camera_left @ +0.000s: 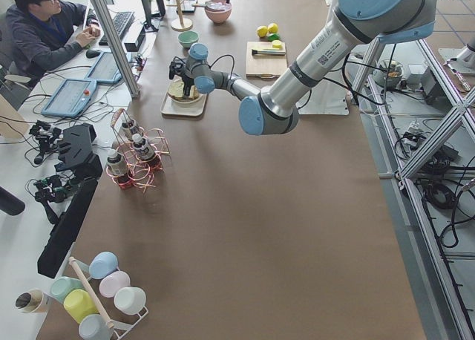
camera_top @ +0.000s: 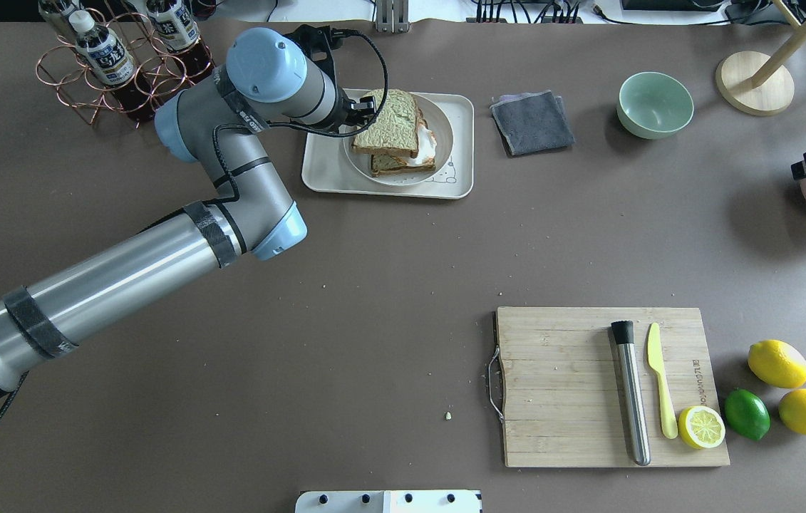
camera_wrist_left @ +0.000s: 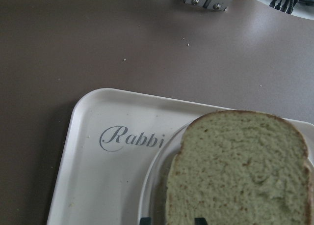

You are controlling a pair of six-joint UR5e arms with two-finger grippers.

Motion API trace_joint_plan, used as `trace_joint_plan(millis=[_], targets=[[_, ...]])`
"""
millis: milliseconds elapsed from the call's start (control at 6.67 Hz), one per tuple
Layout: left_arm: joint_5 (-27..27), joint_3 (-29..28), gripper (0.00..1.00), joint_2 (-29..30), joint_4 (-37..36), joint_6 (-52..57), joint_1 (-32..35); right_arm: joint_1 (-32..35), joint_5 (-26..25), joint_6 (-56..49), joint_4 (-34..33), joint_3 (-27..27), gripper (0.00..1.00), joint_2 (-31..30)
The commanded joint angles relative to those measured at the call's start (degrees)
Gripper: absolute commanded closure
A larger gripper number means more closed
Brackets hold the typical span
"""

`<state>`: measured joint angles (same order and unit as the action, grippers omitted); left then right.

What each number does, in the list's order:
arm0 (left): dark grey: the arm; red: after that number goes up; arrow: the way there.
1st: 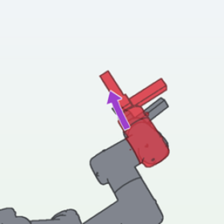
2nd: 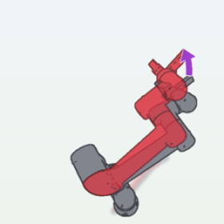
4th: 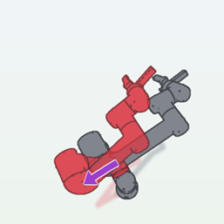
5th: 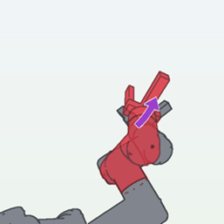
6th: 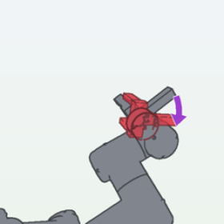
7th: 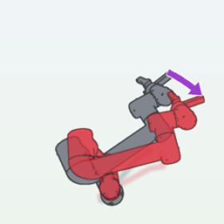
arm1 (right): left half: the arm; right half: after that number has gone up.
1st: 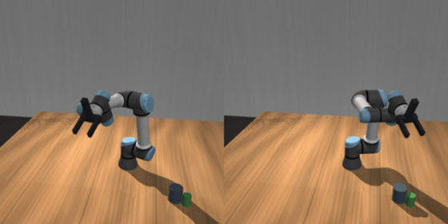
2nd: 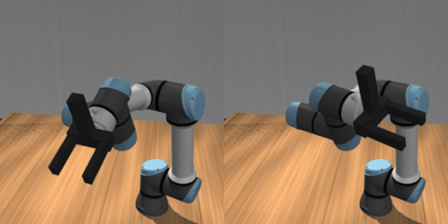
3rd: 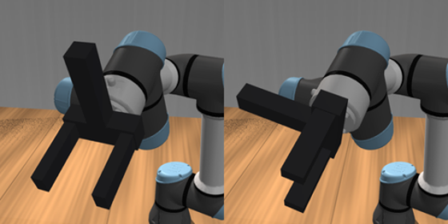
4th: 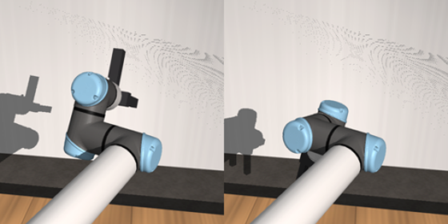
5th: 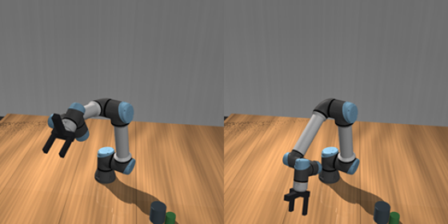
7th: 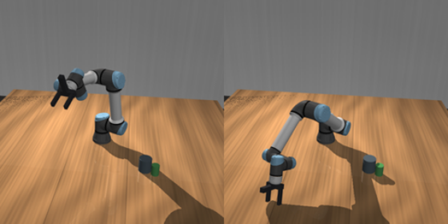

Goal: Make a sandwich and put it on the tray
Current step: 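Open the left gripper and release the plate on the tray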

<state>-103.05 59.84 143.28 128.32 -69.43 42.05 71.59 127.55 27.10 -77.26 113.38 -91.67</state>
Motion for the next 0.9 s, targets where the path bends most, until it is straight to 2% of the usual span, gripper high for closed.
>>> trace_joint_plan(millis=[0, 150, 300, 450, 600, 750], targets=[[0.0, 2.7, 0.03, -1.2, -0.1, 2.6, 0.3, 0.0, 0.3, -0.2, 0.0, -0.1, 0.00, -0.2], [-0.2, 7.2, 0.03, -3.4, -0.3, 2.0, 0.4, 0.1, 0.2, -0.4, 0.1, 0.0, 0.00, -1.2], [-1.5, 15.7, 0.03, -8.8, -1.0, 1.9, 0.1, 0.1, 0.5, -0.1, 0.1, -0.2, 0.00, -2.5], [-7.2, 25.2, 0.03, -13.9, -5.5, 1.9, 0.0, 0.1, 0.4, -0.3, 0.1, -1.2, 0.00, -3.9], [-9.8, 34.1, 0.03, -17.0, -12.8, 2.0, 0.0, 0.3, 1.2, -0.3, 0.1, -1.1, 0.00, -3.9], [-10.1, 40.7, 0.03, -19.7, -18.1, 2.5, 0.0, 3.4, 4.3, -0.5, -0.7, -1.4, 0.00, -3.8]])
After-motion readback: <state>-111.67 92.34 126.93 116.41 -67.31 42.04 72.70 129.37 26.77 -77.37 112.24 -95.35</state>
